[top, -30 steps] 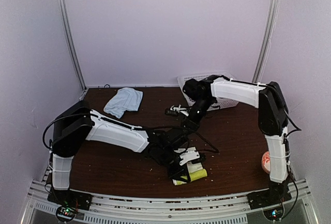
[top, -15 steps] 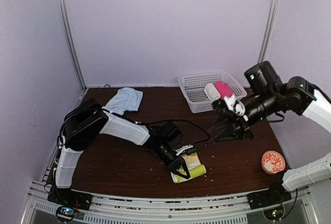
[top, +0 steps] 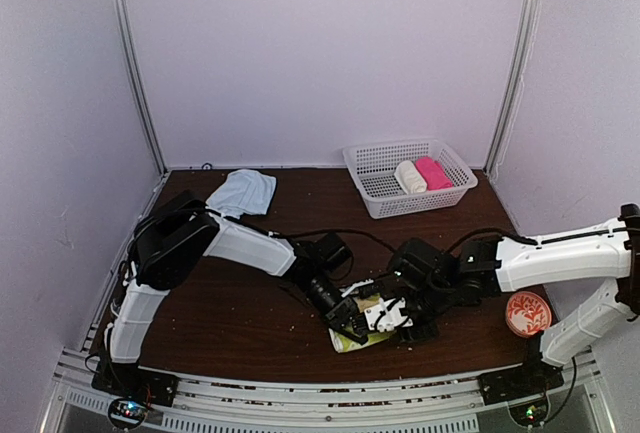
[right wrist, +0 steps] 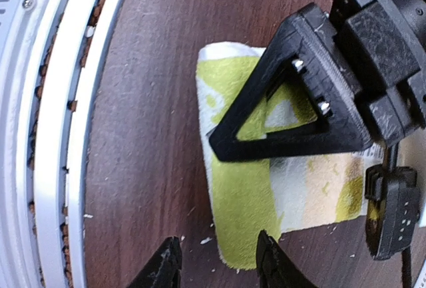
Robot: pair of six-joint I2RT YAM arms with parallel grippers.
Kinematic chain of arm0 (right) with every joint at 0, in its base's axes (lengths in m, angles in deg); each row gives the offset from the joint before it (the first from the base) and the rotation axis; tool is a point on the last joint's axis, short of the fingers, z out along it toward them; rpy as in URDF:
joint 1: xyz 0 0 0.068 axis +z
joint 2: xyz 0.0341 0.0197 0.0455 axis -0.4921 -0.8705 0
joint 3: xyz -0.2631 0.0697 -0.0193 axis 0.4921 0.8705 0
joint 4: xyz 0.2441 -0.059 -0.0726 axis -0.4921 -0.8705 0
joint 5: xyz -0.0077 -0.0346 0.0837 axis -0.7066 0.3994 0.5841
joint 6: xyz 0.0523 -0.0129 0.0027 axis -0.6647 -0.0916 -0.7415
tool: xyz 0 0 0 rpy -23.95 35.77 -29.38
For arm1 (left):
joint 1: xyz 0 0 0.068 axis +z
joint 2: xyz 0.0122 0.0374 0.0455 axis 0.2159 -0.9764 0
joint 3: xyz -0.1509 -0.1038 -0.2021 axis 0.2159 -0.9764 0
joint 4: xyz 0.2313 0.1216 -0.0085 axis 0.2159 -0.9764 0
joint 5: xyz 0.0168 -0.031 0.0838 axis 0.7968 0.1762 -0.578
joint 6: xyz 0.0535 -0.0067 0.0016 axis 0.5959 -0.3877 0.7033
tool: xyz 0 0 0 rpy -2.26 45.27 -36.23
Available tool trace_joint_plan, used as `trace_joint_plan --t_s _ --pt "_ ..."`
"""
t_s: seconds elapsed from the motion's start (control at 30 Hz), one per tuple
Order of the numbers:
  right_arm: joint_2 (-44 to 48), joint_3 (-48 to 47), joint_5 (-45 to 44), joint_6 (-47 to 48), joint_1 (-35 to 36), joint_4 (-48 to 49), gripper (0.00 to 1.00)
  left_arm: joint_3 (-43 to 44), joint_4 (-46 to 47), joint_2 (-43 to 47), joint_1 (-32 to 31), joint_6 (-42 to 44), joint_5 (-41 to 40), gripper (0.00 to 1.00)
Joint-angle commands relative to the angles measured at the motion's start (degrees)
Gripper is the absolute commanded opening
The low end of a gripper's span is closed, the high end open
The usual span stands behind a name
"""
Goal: Roll the towels
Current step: Roll the towel at the center of the board.
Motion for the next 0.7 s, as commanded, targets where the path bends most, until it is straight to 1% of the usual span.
trace_joint_plan --t_s 0.0,0.1,0.23,0.33,0.43,0.5,0.67 --pt "-2.5 0.2 -3.9 1.5 1.7 8.3 0.4 -1.9 -5.6 -4.1 0.5 -0.2 -6.8 0.1" --pt "-5.4 0.3 -3.9 1.9 2.0 9.5 0.41 -1.7 -5.5 -4.3 0.5 -0.1 -6.4 0.11" --pt "-8.7 0.9 -4.7 2.7 2.0 10.9 0.4 -1.7 -5.5 -3.9 0.5 0.4 -6.5 0.14" --pt "-10.3 1.3 -5.1 3.4 2.0 11.3 0.37 -1.9 -5.6 -2.8 0.5 1.1 -7.0 0.16" --pt "-11.2 1.2 -5.2 3.4 2.0 10.5 0.3 -1.3 -8.1 -0.5 1.0 4.0 -9.0 0.24" --pt "-11.8 1.4 -3.7 3.5 2.0 10.1 0.19 -1.8 -8.6 2.0 1.4 5.2 -10.9 0.28" --pt "-14.4 -0.8 -0.5 3.1 1.8 6.3 0.08 -6.2 -4.9 10.5 3.1 3.1 -15.6 0.41"
